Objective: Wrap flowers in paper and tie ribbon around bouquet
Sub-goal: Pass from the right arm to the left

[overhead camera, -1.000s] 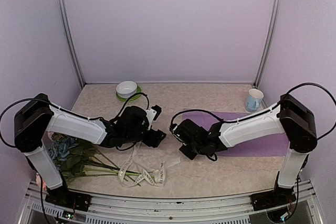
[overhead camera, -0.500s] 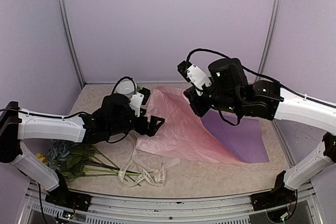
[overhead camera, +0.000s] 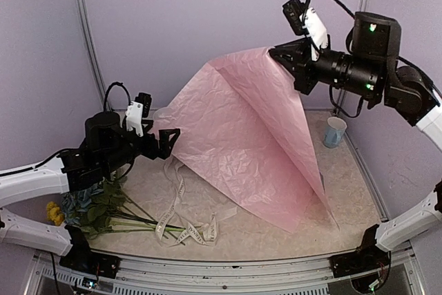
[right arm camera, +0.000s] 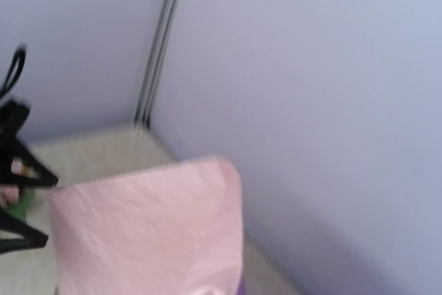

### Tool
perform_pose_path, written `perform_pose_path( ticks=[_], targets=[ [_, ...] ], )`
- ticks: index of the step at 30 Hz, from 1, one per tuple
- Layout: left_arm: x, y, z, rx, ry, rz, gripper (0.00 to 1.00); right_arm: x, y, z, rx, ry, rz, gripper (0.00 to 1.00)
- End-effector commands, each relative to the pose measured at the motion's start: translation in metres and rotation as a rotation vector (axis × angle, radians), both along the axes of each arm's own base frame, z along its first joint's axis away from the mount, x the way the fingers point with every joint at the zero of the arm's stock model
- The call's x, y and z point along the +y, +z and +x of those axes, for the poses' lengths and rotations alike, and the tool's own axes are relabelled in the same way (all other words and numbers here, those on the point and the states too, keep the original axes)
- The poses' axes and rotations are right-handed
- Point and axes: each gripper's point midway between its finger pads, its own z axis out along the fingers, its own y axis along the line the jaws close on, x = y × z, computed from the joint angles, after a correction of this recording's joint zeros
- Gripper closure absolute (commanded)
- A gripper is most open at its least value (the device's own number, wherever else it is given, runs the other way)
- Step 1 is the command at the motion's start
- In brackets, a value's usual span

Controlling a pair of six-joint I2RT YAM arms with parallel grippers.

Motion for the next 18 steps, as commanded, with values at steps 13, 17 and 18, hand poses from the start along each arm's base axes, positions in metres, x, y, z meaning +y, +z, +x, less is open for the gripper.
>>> perform_pose_path(
  ticks=[13, 17, 18],
  targets=[
    [-0.014, -0.012, -0.013, -0.106, -0.316, -0.184, 0.01, -0.012, 0.101, -0.081, -0.302, 0.443, 0.017, 1.00],
    [-0.042, -0.030, 0.018, -0.014, -0.336, -0.148, 0.01, -0.016, 0.105, -0.085, -0.319, 0.449, 0.017, 1.00],
    [-0.046, -0.033, 0.025, 0.005, -0.331, -0.135, 0.01, -0.014, 0.103, -0.084, -0.315, 0.448, 0.013, 1.00]
  ],
)
